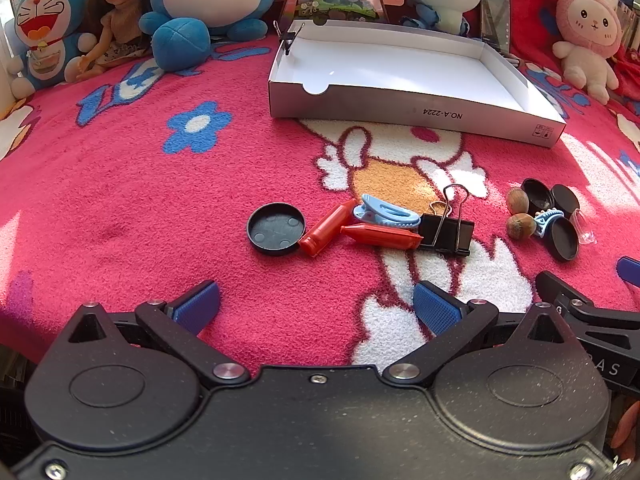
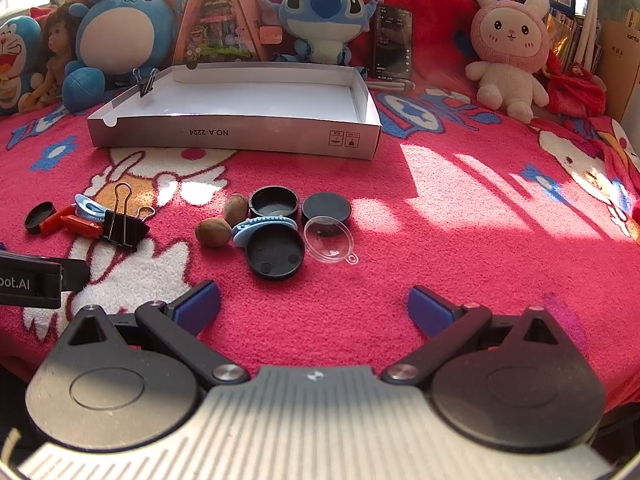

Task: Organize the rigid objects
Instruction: 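Move the left tool toward the black binder clip while the right tool approaches the black round lid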

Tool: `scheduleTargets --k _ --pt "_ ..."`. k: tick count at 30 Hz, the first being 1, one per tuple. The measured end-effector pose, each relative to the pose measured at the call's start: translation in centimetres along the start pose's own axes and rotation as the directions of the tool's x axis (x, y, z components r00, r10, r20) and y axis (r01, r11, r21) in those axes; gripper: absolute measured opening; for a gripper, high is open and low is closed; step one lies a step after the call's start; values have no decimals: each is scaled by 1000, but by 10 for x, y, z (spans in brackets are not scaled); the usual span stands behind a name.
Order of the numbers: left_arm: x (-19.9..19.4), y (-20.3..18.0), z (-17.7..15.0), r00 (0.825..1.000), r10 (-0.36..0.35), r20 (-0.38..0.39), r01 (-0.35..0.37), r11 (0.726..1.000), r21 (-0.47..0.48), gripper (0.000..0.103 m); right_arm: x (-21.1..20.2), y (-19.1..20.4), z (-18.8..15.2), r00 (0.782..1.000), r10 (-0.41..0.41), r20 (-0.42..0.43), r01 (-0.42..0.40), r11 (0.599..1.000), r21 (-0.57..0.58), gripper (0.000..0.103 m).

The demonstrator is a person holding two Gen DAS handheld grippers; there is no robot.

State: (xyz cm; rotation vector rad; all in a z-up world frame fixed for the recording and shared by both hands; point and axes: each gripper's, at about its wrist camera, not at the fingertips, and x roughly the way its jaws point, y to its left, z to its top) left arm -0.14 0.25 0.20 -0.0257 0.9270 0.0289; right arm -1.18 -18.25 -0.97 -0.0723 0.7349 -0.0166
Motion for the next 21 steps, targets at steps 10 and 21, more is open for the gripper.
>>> scheduleTargets --k 10,21 --pt "-1 2 0 1000 -9 4 9 1000 15 103 1 -2 0 999 21 -46 -20 1000 14 103" --pt "-1 1 -2 1000 -21 20 20 1000 23 103 4 -7 4 998 55 -31 -54 998 19 103"
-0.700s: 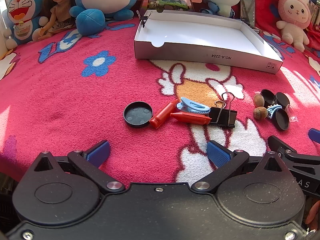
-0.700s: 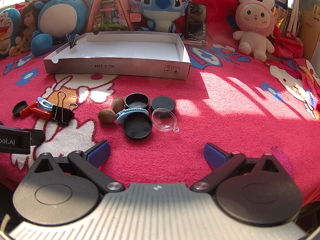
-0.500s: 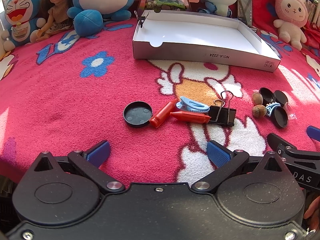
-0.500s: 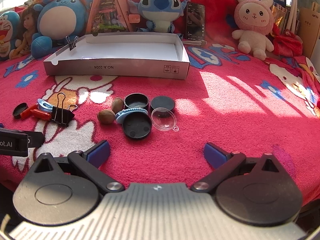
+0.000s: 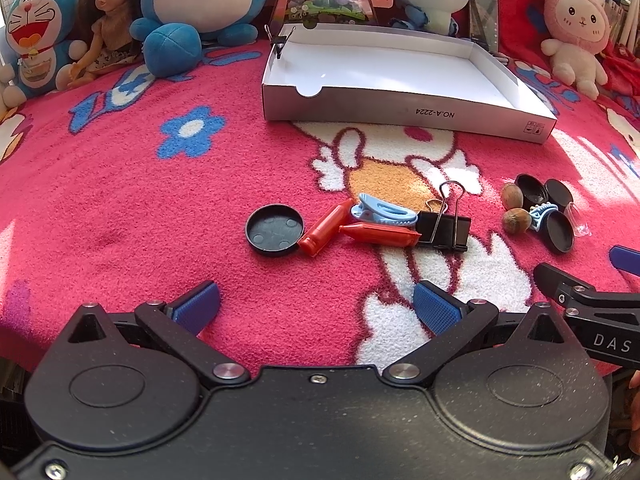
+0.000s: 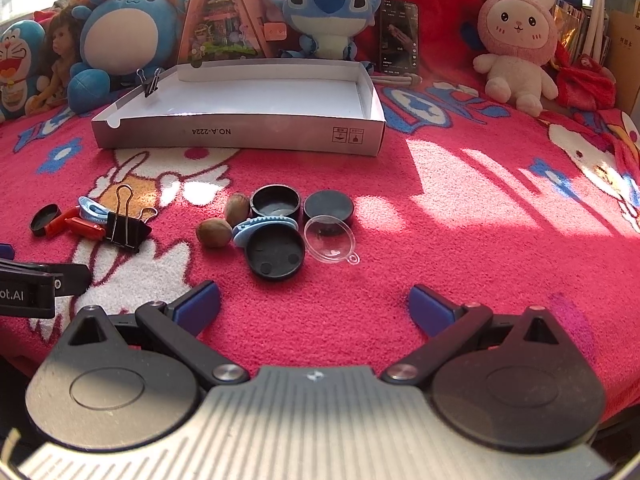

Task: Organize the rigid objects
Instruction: 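Move the left tool toward the black binder clip while the right tool approaches the black round lid, then close the left tool on the binder clip while the right tool closes on the black lid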

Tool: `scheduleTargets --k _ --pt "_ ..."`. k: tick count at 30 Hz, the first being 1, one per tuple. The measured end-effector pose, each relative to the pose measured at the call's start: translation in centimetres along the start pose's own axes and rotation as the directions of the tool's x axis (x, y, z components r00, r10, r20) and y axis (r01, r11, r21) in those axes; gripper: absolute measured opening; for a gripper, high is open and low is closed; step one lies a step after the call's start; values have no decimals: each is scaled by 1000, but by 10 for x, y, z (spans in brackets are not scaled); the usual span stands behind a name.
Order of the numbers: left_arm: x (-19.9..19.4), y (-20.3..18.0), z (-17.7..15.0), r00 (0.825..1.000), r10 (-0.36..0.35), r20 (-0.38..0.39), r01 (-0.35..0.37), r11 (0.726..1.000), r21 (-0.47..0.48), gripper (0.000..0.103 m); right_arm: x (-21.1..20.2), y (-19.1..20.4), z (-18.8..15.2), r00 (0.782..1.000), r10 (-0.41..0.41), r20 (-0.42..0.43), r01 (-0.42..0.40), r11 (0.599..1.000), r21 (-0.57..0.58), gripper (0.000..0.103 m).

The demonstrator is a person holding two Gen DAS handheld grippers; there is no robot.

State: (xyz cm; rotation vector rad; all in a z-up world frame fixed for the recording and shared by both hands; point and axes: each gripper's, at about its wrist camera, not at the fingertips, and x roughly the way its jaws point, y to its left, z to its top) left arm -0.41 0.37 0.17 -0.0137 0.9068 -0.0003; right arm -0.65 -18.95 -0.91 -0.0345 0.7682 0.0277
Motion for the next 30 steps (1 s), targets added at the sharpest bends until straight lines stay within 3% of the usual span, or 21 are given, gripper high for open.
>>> scheduleTargets --k 4,7,9,15,19,23,30 --pt "-3 4 1 1000 -9 7 9 999 -44 99 -3 -1 -1 1000 24 16 -24 1000 -8 102" --pt "-8 3 2 999 -15 31 16 999 -43 89 -10 -2 -2 996 78 50 -79 997 19 96" --pt "-12 1 3 998 -34 52 35 999 -28 75 -14 -1 -1 992 109 68 -111 994 22 93" --pt "-23 -8 2 986 -143 85 143 990 8 52 -19 4 2 988 121 93 -120 993 -17 77" --pt "-24 -14 2 972 -222 81 222 975 8 44 -16 4 3 991 113 71 -113 994 -11 62" --pt "-23 -22 3 963 -257 82 255 966 26 30 -15 1 4 991 109 74 -110 994 4 57" --pt "-12 -30 8 959 -274 70 271 962 44 27 -9 -4 7 987 149 62 -150 988 24 44"
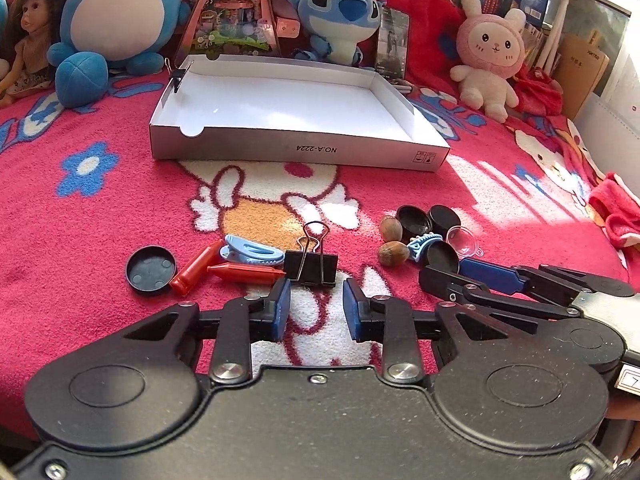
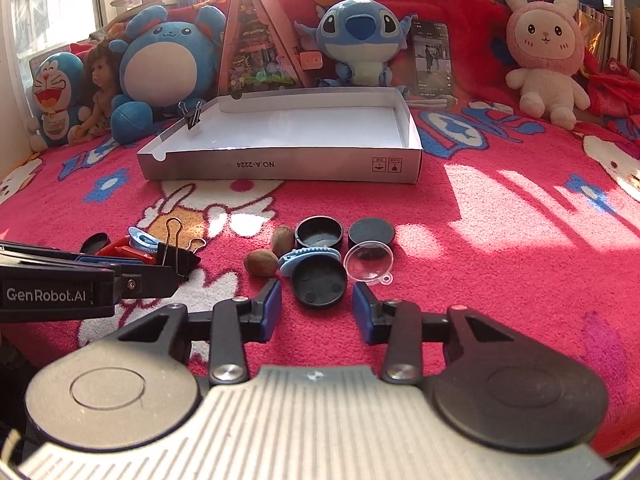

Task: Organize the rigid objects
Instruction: 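Close the left tool on the binder clip while the right tool closes on the black lid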

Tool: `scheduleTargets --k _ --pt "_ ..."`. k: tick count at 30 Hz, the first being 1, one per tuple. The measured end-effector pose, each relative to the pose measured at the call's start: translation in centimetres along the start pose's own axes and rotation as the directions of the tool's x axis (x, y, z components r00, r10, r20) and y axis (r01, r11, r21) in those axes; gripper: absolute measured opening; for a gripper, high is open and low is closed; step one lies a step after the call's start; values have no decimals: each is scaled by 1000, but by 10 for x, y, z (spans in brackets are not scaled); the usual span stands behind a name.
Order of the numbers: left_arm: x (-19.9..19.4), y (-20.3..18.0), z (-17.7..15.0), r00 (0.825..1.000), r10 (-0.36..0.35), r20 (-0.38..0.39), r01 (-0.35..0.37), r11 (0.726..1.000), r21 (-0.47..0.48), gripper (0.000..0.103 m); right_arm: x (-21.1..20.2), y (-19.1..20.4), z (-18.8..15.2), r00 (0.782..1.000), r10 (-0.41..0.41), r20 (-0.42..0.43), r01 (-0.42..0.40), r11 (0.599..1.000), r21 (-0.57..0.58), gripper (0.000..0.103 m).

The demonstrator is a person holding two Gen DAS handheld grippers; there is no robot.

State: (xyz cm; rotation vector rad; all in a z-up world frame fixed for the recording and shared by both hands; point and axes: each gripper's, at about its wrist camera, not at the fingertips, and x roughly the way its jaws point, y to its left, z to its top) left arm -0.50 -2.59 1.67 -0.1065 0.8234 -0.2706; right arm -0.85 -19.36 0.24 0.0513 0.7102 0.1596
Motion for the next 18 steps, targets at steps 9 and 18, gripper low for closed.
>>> scheduleTargets --k 9,18 --pt "9 5 5 1000 6 4 -6 1000 -7 40 4 -1 4 1000 5 8 -5 1000 6 44" --pt "18 -4 8 1000 21 18 -22 999 50 32 9 0 7 1000 -7 11 7 1000 -11 44"
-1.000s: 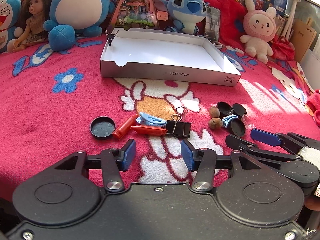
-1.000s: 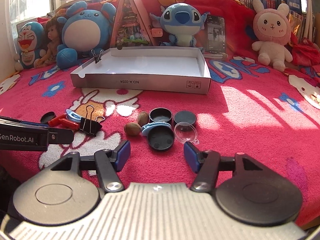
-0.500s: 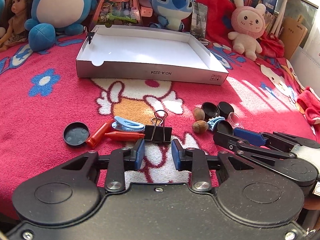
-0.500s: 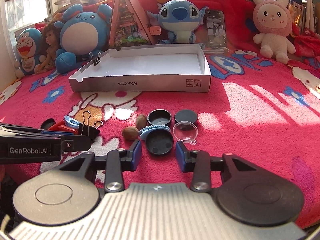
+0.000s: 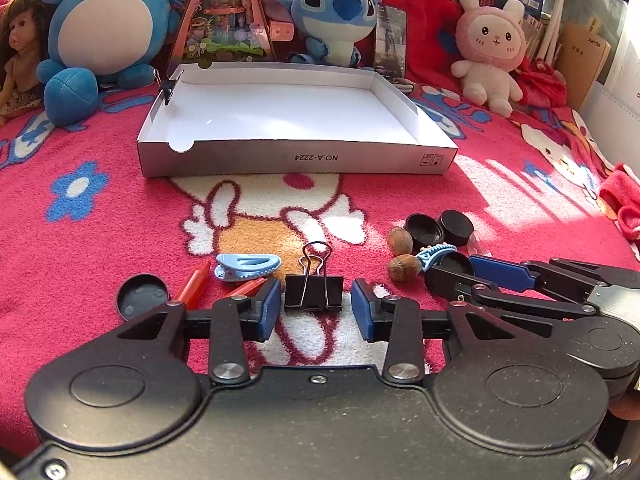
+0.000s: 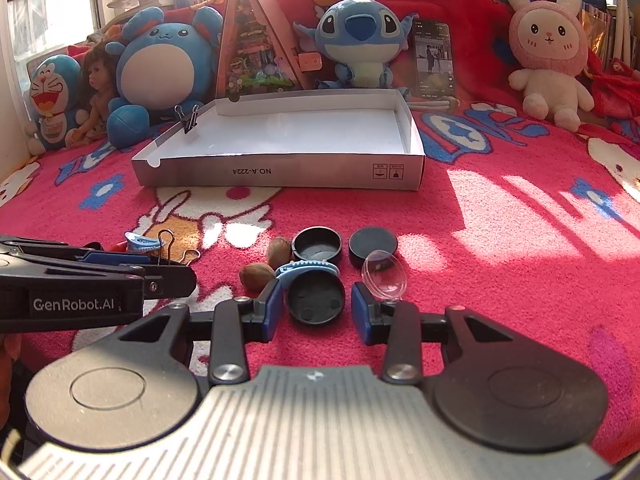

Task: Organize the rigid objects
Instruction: 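Close the left tool on the binder clip while the right tool closes on the black lid, then carry the binder clip with the left tool into the white box while the right tool carries the lid there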

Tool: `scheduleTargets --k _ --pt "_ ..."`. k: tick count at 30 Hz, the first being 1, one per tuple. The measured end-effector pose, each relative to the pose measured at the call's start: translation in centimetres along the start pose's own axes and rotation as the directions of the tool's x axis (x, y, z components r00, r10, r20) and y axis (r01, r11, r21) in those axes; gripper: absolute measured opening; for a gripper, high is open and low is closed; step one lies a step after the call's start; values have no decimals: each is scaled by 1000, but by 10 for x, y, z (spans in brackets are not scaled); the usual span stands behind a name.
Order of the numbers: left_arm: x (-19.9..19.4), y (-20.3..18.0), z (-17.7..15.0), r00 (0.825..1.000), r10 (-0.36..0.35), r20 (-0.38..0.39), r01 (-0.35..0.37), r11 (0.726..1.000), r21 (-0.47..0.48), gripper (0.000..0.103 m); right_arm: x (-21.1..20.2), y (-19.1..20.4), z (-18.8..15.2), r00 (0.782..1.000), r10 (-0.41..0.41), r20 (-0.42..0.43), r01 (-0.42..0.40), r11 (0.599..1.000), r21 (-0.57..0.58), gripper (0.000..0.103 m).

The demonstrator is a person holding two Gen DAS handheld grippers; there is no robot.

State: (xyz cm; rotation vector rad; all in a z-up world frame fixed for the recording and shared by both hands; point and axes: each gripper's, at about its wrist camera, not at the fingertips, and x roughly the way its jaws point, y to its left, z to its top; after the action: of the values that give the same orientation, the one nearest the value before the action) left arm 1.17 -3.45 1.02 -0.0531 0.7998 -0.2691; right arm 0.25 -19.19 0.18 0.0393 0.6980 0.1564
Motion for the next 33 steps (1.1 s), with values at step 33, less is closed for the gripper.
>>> scheduleTargets --k 33 --pt "-7 13 35 1000 -13 27 15 998 -57 30 -4 15 29 999 -34 38 36 998 -53 37"
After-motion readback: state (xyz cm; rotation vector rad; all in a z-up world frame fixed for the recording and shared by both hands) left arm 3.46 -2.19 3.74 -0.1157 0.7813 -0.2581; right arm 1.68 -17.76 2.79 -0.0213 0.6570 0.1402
